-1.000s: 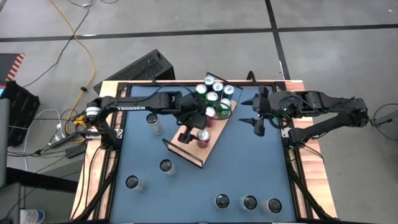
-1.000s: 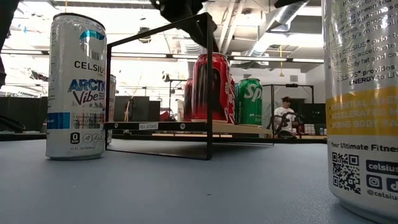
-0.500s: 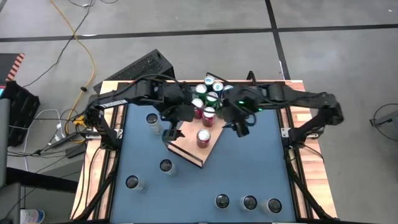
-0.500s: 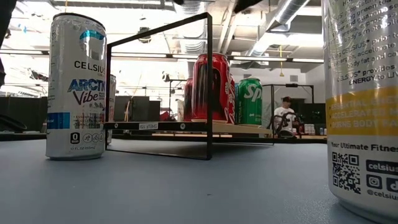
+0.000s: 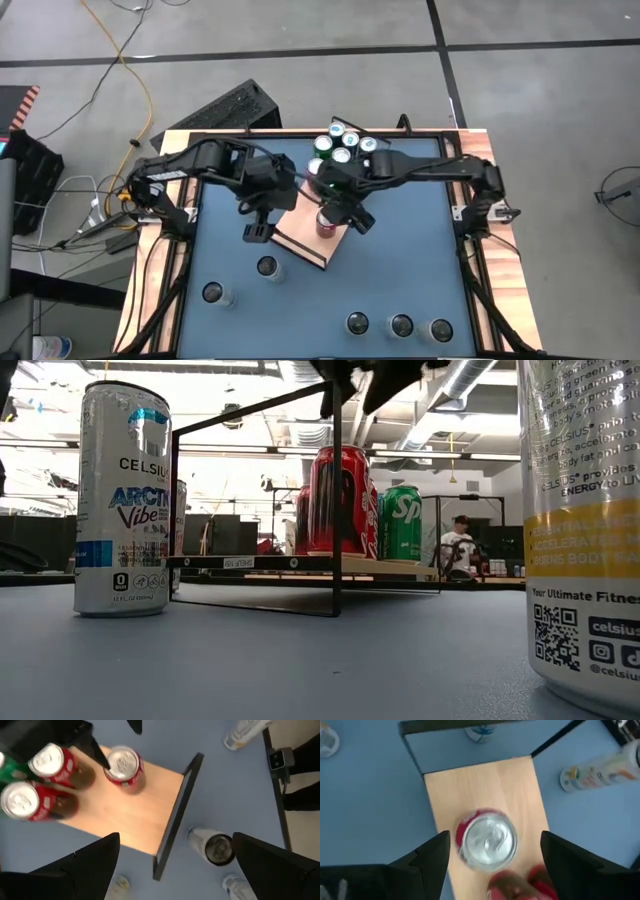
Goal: Place canned beverage on shelf
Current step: Put red soda can on the shelf aligned with the other red soda cans
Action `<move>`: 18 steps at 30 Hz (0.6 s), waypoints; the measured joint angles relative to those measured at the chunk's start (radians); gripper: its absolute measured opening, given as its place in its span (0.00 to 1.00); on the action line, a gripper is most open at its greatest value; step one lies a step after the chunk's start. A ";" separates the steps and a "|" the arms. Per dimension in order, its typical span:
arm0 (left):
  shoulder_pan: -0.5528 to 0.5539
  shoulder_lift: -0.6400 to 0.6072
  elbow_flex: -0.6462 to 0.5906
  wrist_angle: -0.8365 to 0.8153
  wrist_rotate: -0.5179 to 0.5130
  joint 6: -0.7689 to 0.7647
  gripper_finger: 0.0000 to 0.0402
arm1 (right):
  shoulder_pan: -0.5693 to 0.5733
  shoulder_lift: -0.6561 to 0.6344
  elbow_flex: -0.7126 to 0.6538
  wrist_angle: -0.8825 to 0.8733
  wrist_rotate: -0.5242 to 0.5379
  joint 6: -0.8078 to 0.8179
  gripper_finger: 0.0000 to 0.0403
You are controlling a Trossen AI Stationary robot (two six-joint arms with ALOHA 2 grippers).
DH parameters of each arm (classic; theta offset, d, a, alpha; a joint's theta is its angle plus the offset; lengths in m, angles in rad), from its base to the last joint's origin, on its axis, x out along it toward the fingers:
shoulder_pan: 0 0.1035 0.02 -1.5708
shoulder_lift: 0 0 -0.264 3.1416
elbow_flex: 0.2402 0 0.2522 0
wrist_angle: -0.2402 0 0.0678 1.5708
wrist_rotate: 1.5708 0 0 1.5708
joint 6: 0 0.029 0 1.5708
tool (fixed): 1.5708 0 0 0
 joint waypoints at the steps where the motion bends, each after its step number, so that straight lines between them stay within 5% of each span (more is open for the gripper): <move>1: -0.002 0.000 0.000 -0.006 0.001 -0.013 0.92 | 0.000 0.015 0.010 0.005 -0.001 -0.011 0.73; 18: -0.045 0.000 0.000 -0.027 0.004 -0.067 0.92 | -0.021 0.060 0.020 -0.024 -0.001 -0.121 0.73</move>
